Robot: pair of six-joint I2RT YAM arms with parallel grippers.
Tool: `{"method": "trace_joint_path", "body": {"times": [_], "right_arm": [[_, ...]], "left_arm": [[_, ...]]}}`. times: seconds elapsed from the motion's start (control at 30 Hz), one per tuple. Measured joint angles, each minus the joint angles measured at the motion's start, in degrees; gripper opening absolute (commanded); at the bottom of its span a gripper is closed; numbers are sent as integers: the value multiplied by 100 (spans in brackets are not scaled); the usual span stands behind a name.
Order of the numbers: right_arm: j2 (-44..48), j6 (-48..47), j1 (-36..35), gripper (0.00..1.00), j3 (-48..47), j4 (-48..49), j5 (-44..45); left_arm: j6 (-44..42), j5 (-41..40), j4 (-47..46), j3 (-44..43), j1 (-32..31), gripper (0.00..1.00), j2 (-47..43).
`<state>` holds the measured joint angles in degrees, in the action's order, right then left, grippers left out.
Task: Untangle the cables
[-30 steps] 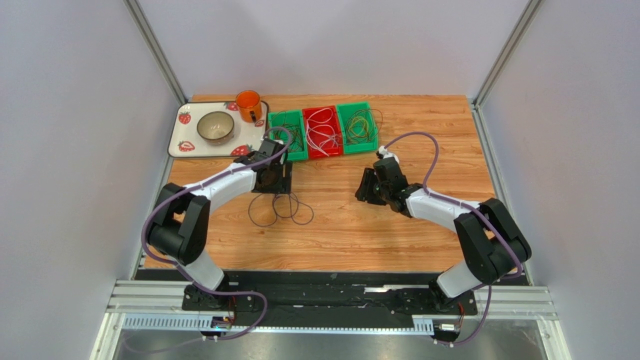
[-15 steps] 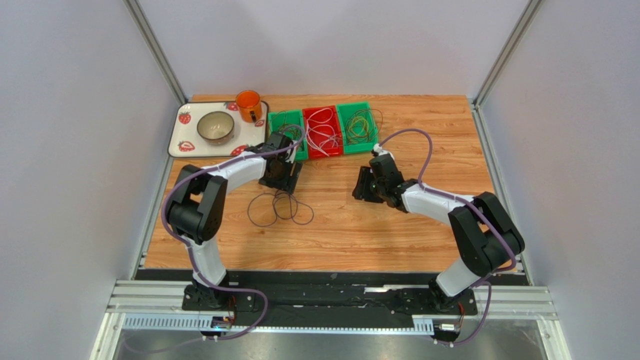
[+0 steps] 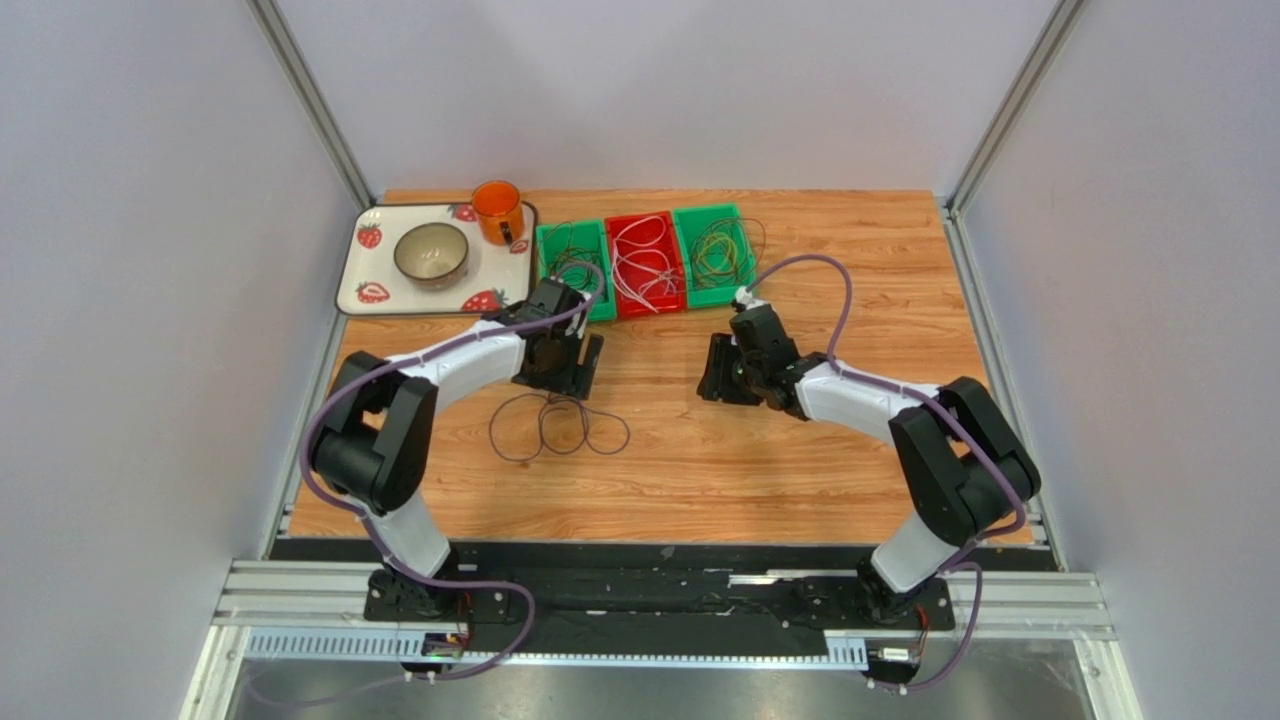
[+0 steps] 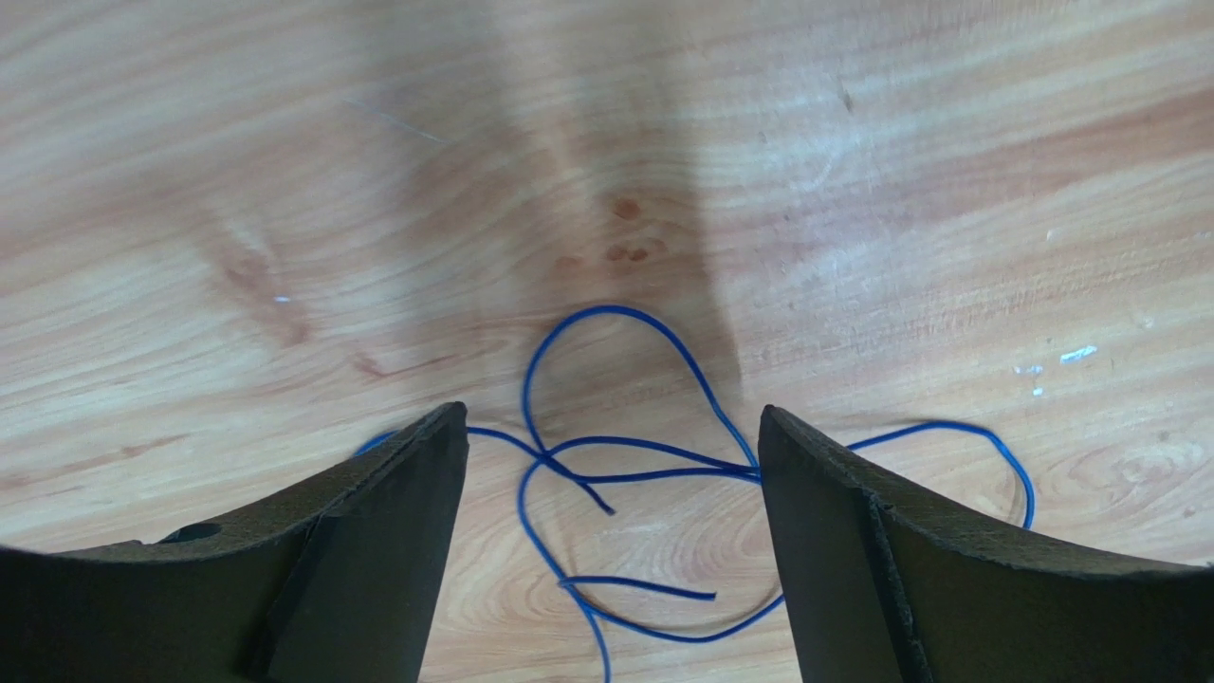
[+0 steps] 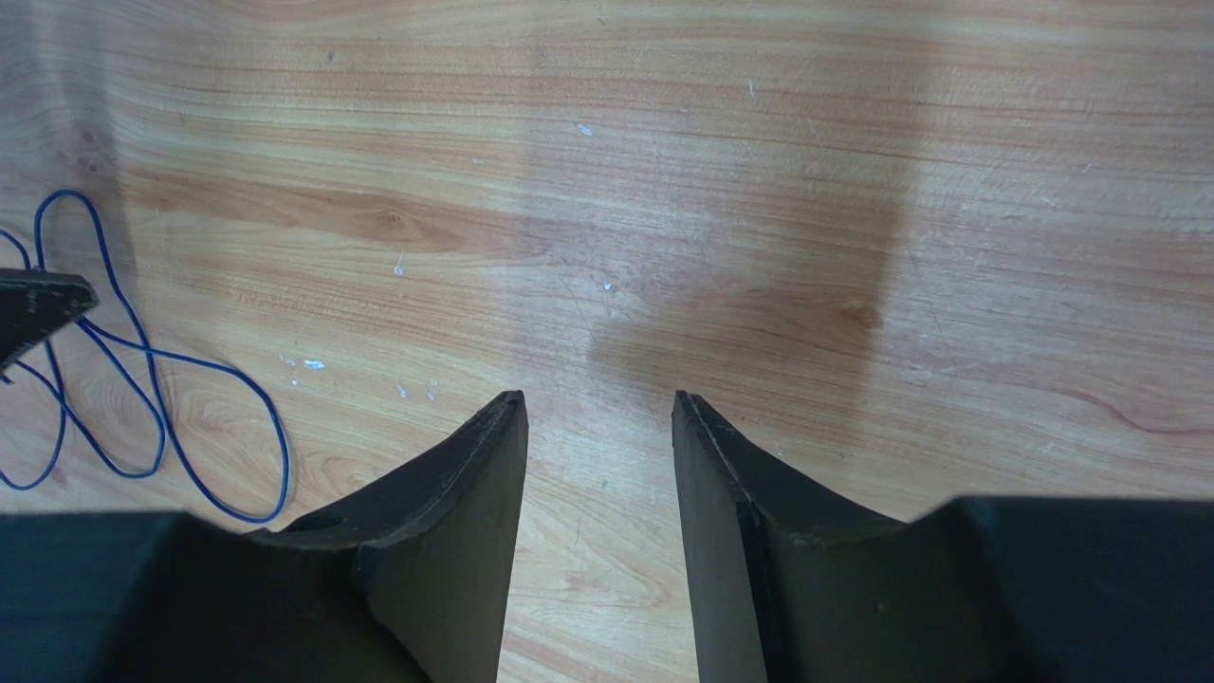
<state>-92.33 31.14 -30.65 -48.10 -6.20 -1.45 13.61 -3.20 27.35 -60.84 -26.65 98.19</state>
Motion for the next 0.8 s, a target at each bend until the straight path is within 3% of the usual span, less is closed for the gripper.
{"method": "trace_joint_path", "body": {"times": [0.13,0.27,0.4,0.57,0.8], "right_arm": [[-39,-42,-70,46,-42,-55,7],[-162,-120,-181,45,-199,-153,33],[-319,-197,-286,45,-367,-258,46],[-533,-293,-365,45,-623,-481,50],[-776,-354,-422,45,-896,-748,232]], "left_arm": [[107,42,-431,389,160,88,-472],[127,321,-837,927,551,85,-1084],[37,461,-968,955,610,82,-1117],[-2,367,-909,979,422,79,-1115],[280,-249,-48,664,153,82,-1102]]}}
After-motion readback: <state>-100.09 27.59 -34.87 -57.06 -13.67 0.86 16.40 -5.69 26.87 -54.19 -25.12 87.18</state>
